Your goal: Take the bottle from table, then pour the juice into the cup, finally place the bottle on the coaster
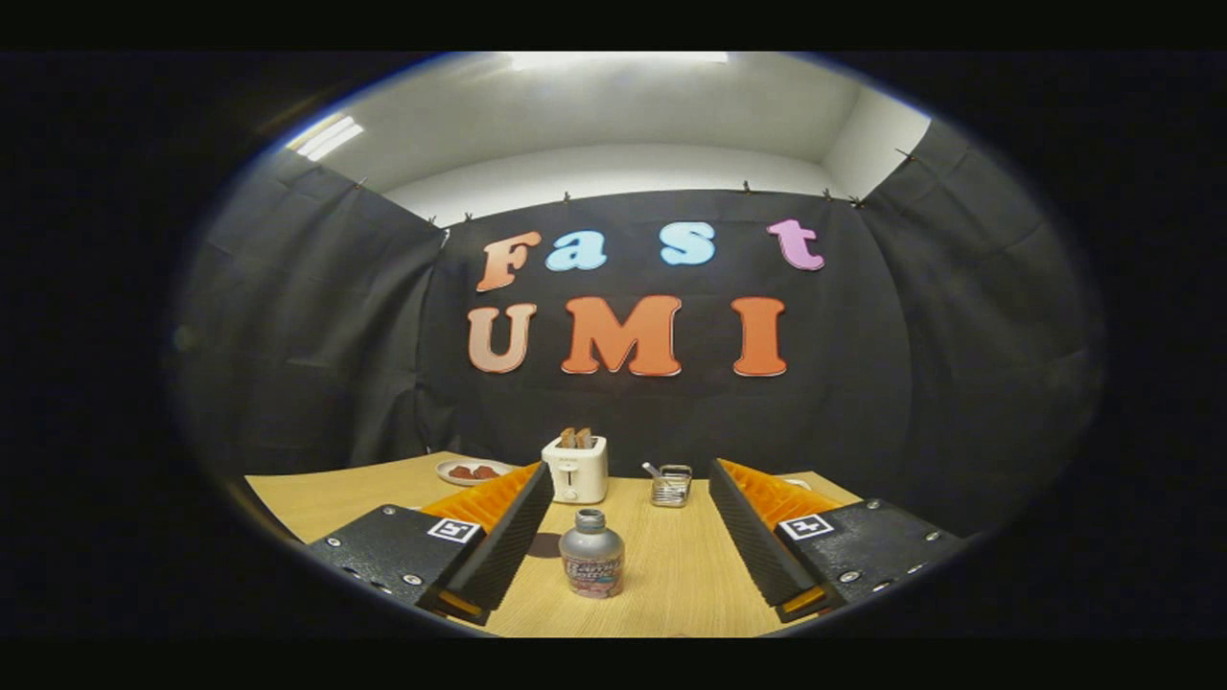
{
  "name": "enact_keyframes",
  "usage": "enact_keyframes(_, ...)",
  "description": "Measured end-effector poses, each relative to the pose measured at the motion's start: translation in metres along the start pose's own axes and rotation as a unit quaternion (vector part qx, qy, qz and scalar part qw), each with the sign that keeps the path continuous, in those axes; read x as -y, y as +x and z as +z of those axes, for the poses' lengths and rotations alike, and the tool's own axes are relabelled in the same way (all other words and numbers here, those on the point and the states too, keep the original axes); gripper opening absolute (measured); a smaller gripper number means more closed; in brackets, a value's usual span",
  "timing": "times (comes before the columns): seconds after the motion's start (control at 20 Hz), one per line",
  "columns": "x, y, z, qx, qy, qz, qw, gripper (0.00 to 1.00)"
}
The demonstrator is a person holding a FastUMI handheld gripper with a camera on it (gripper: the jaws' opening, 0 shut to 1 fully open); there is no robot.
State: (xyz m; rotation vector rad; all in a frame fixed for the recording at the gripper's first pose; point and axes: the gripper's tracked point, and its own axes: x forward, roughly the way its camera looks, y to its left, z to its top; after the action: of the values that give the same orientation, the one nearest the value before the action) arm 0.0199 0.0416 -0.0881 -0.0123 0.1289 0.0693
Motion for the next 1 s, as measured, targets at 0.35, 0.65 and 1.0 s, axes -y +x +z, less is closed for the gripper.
enact_keyframes(0.35,-0.027,0.016,-0.067,-0.054,0.02,0.026,0.998,0.97)
enact_keyframes(0.65,-0.035,0.036,-0.122,-0.094,0.01,0.028,0.995,0.98)
enact_keyframes(1.0,-0.043,0.054,-0.166,-0.131,0.032,0.03,0.99,0.98)
